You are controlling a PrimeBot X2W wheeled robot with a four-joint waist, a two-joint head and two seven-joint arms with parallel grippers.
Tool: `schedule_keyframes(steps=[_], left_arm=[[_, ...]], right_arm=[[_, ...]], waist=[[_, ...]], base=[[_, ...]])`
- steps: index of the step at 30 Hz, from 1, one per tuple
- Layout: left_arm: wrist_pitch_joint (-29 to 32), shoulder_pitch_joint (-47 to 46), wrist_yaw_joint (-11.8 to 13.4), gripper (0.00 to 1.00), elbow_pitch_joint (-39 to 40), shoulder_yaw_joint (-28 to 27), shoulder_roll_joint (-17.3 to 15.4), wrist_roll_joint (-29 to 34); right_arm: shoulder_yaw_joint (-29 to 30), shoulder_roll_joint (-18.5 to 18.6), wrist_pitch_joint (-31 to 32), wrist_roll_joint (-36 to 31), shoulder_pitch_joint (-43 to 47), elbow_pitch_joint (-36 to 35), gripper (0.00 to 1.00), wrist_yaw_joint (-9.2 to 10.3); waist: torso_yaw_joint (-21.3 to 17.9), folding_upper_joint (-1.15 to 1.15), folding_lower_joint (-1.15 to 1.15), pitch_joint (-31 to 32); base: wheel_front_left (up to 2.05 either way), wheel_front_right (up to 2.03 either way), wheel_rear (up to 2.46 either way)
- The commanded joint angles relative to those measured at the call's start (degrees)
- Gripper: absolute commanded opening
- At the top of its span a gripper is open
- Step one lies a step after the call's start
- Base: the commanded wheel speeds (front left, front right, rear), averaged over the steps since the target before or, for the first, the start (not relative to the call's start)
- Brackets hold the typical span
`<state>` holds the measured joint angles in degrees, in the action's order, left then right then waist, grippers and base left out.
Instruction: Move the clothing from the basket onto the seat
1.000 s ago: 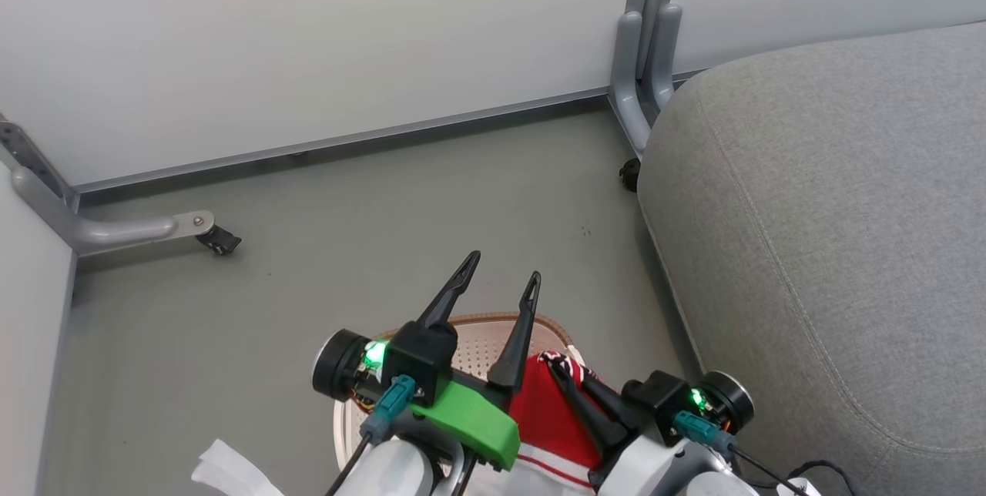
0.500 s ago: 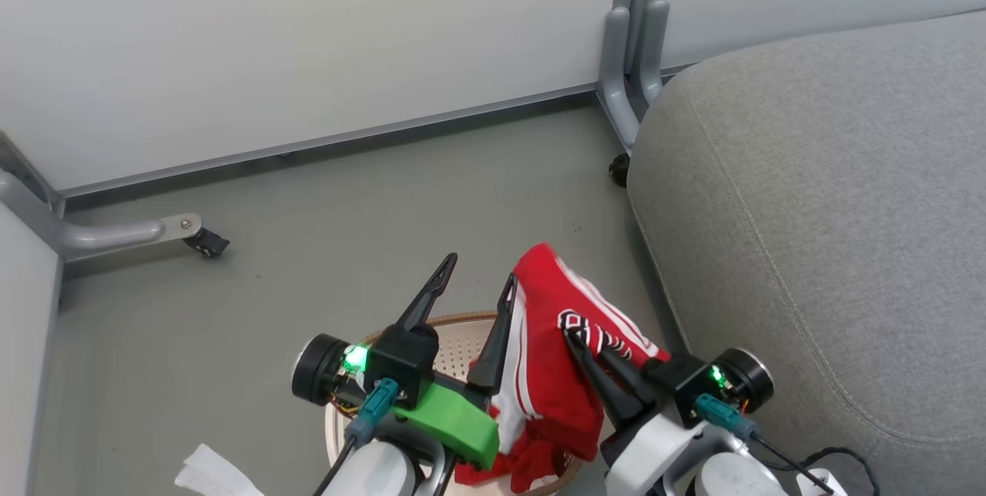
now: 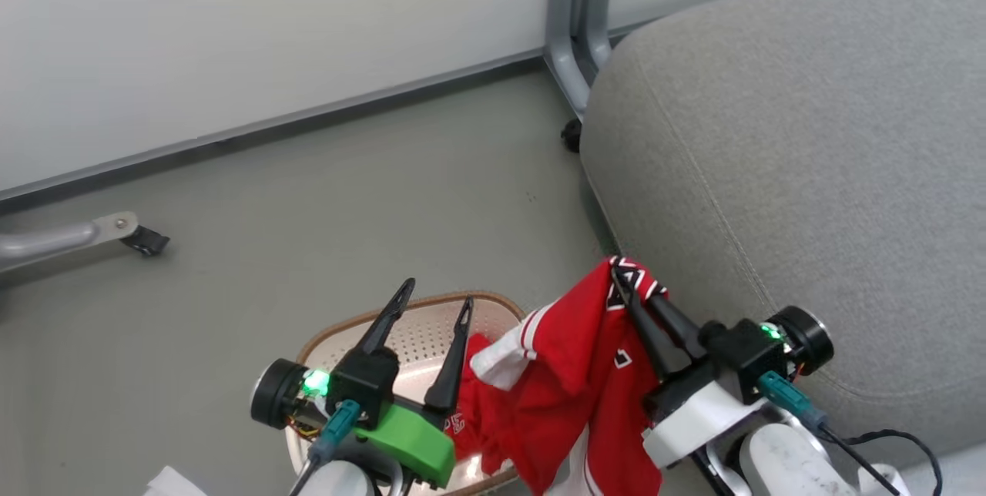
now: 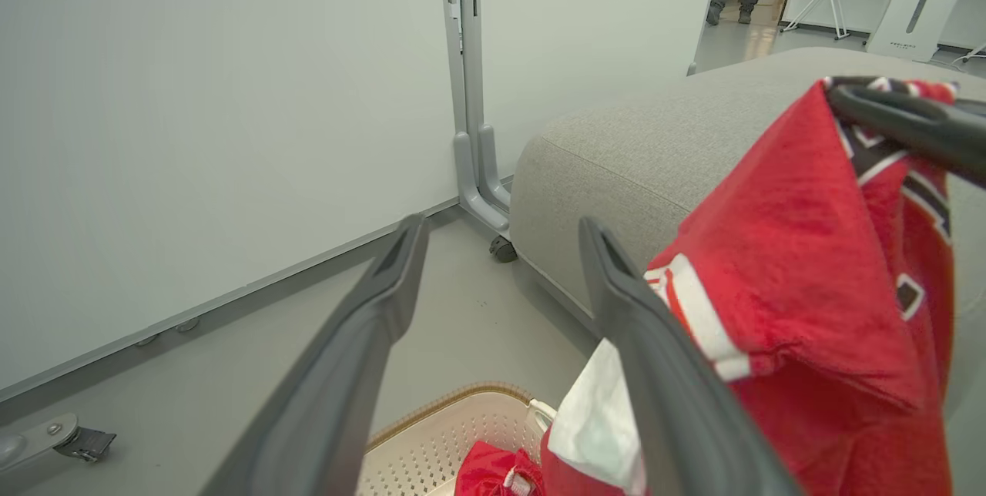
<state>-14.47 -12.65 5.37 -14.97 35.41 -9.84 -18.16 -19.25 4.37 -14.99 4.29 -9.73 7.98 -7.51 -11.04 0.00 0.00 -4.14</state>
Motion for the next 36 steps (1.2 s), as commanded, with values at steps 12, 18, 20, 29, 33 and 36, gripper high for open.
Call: schedule_keyframes(steps=[12,18,20,29,33,36], left_arm=[[-0.7,-1.7,-1.8,1.00,0.6,-3.2,-2.6,4.3],[-0.7,-6.1,-3.3,1.00,0.2,-2.9,-3.4,6.3],[-0.4,-8.0,-3.8,1.00,0.6,-2.5,-3.6,6.9],[2.2,-15.9,-6.5,1.00,4.0,0.6,-3.7,10.1],[2.4,-18.1,-7.0,1.00,4.7,1.8,-3.2,11.2],[2.5,-19.1,-7.3,1.00,4.5,2.6,-3.0,11.8]], right_arm=[[7.5,-0.7,-0.3,-0.6,-4.5,-8.3,0.00,0.05],[15.5,0.6,-0.3,-0.1,-15.5,-12.0,0.00,0.05],[19.1,1.4,-0.3,0.8,-19.8,-13.1,0.00,0.05],[35.0,9.6,-0.3,2.9,-37.0,-10.3,0.00,0.05],[40.0,12.3,-0.2,2.8,-39.3,-4.3,0.00,0.05],[42.7,11.3,-0.2,2.2,-37.9,1.3,0.00,0.05]], waist=[[-10.4,0.00,0.00,-12.3],[-11.3,0.00,0.00,-19.9],[-10.8,0.00,0.00,-22.8],[-6.0,0.00,0.00,-33.1],[-4.2,0.00,0.00,-36.4],[-3.4,0.00,0.00,-38.1]], base=[[0.00,0.00,0.00],[0.00,0.00,0.00],[0.00,0.00,0.00],[0.00,0.00,0.00],[0.00,0.00,0.00],[0.00,0.00,0.00]])
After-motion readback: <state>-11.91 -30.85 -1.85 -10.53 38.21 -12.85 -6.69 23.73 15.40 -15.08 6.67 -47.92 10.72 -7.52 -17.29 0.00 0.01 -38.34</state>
